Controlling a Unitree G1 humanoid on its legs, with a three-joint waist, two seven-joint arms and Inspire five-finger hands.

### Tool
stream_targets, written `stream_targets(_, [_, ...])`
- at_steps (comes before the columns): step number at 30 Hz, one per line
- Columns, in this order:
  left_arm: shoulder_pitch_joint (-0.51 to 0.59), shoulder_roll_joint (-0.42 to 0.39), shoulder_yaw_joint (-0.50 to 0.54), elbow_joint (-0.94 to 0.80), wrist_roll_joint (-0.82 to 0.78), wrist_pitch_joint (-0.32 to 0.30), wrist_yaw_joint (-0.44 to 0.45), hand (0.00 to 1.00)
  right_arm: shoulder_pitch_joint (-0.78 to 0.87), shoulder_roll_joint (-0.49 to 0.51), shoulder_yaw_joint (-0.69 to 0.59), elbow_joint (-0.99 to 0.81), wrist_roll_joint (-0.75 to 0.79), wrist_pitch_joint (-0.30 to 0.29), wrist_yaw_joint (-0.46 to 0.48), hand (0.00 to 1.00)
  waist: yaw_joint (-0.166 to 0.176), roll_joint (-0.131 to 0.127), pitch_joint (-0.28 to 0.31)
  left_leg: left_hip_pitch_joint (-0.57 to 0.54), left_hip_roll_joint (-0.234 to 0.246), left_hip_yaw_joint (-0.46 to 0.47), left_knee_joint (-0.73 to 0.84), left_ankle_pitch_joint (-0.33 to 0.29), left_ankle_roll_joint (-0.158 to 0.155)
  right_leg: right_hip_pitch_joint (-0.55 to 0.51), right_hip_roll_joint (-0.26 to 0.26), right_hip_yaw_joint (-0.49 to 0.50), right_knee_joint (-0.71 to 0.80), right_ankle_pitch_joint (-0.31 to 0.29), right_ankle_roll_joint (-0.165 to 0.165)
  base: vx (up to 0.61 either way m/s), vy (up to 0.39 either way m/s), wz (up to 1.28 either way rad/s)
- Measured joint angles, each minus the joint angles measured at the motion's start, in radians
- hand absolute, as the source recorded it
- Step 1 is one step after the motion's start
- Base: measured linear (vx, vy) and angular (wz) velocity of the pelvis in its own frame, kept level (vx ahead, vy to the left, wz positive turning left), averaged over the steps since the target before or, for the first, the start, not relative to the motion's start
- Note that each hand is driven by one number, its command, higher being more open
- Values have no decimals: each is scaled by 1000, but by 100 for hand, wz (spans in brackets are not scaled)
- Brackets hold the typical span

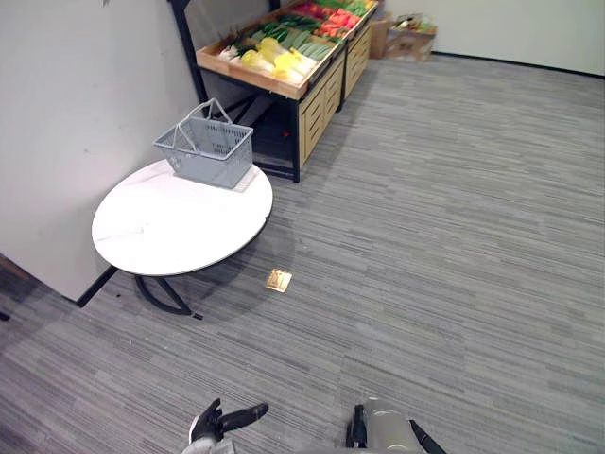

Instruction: Pick vegetable in the basket

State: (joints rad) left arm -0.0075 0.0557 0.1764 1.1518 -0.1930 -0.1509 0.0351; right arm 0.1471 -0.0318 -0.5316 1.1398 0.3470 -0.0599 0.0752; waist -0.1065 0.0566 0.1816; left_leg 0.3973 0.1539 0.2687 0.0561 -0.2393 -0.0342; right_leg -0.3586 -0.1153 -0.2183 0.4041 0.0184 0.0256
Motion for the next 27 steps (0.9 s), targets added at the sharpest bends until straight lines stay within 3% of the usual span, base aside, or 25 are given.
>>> stream_targets(1, [-6, -21, 8, 8, 10, -1, -6, 100, -19, -5, -2, 3, -3, -5, -4, 100, 3, 12, 8, 1, 7, -3, -3, 54, -30, -14, 9, 4, 48, -45, -17, 506, -261, -18])
stream_targets(3, [-6, -44, 26, 14, 17, 1, -15, 100, -37, -3, 3, 3, -3, -3, -3, 100, -1, -5, 20, 38, 2, -14, -13, 163, -94, -9, -2, 2, 126, -121, -41, 507, -303, -9])
stream_targets(5, [-1, -74, 50, 13, 29, 1, -17, 100, -36, -4, 5, -1, -2, -2, 1, 100, -3, -6, 20, 29, 29, -23, 66, 231, -122, 47, 11, -18, 110, -160, -55, 424, -239, 4])
stream_targets(6, [3, -84, 51, 10, 29, 1, -20, 100, -36, -5, 8, -5, -2, -1, 2, 100, -2, -3, 17, -19, 58, -48, 182, 267, -134, 96, 31, -25, 65, -174, -58, 462, -258, -1])
stream_targets(7, [3, -85, 69, 3, 29, 1, -24, 100, -36, -8, 13, -11, -2, -2, 2, 100, -4, 1, 12, -99, 93, -87, 358, 356, -153, 156, 60, -31, 9, -181, -64, 446, -252, -7])
stream_targets(9, [10, -84, 102, -5, 27, 1, -24, 100, -34, -7, 39, -21, -2, -2, 1, 100, 0, -7, 11, -188, 125, -117, 553, 490, -185, 222, 82, -22, -54, -189, -75, 331, -192, -16])
stream_targets(10, [16, -83, 134, -18, 27, 1, -30, 100, -36, -9, 44, -26, -1, -2, 0, 100, 4, -2, 13, -276, 164, -106, 765, 458, -188, 282, 104, -11, -100, -198, -92, 310, -162, -24])
stream_targets(11, [21, -81, 155, -28, 27, 1, -35, 100, -36, -9, 44, -26, 0, -2, -2, 100, 11, -3, 13, -313, 180, -84, 859, 414, -174, 316, 114, -1, -121, -200, -96, 401, -168, -44])
stream_targets(13, [37, -58, 200, -42, 23, -5, -37, 100, -38, -15, 52, -22, 8, -4, -12, 100, 43, -21, 15, -397, 205, 34, 1017, 231, -90, 455, 124, 50, -213, -196, -90, 420, -104, -65])
stream_targets(16, [45, -59, 222, -68, 5, -24, -38, 100, -74, -26, 49, 11, 8, -9, -12, 100, 65, -27, 15, -506, 186, 125, 870, 79, -68, 566, 102, 99, -293, -189, -78, 338, 39, -58])
stream_targets(17, [44, -58, 221, -70, 5, -26, -39, 100, -78, -25, 45, 11, 9, -9, -12, 100, 68, -29, 15, -526, 171, 131, 804, 62, -68, 578, 94, 106, -305, -188, -75, 300, 148, -51])
stream_targets(19, [42, -47, 197, -66, 5, -32, -42, 100, -86, -22, 42, 11, 8, -13, -13, 100, 72, -49, 12, -563, 52, 101, 393, 87, -55, 618, 38, 121, -336, -209, -30, 312, 230, -42])
stream_targets(20, [43, -45, 189, -60, 5, -29, -42, 100, -83, -23, 42, 11, 8, -15, -13, 100, 72, -45, 10, -568, 23, 68, 277, 123, -53, 626, 32, 124, -341, -217, -15, 385, 303, -36])
stream_targets(21, [51, -43, 184, -52, 5, -20, -42, 100, -74, -28, 45, 11, 8, -16, -15, 100, 83, -42, 5, -563, -13, -3, 168, 282, -32, 646, 23, 144, -353, -235, 11, 304, 233, -21])
stream_targets(22, [52, -34, 184, -45, 5, -14, -43, 100, -72, -12, 53, 13, 8, -15, -17, 100, 83, -58, 1, -548, -37, 4, 151, 269, -18, 658, 8, 147, -359, -236, 14, 388, 248, 7])
stream_targets(23, [52, -21, 173, -36, 5, -14, -40, 100, -59, 3, 92, 14, 6, -15, -14, 100, 78, -71, -7, -560, -49, -9, 153, 261, -12, 638, 5, 140, -357, -208, 4, 382, 211, 30])
stream_targets(24, [53, -8, 184, -31, -11, -13, -34, 100, -55, 10, 103, 19, 7, -5, -9, 100, 82, -82, -10, -582, -49, -12, 198, 239, 8, 635, 2, 158, -356, -174, 17, 428, 240, 28])
stream_targets(27, [64, 9, 193, -19, -15, -10, -34, 100, -69, 4, 141, 31, -14, -10, -5, 100, 91, -89, -27, -570, -31, -3, 251, 208, 32, 635, 3, 235, -337, -103, 18, 332, 155, -25])
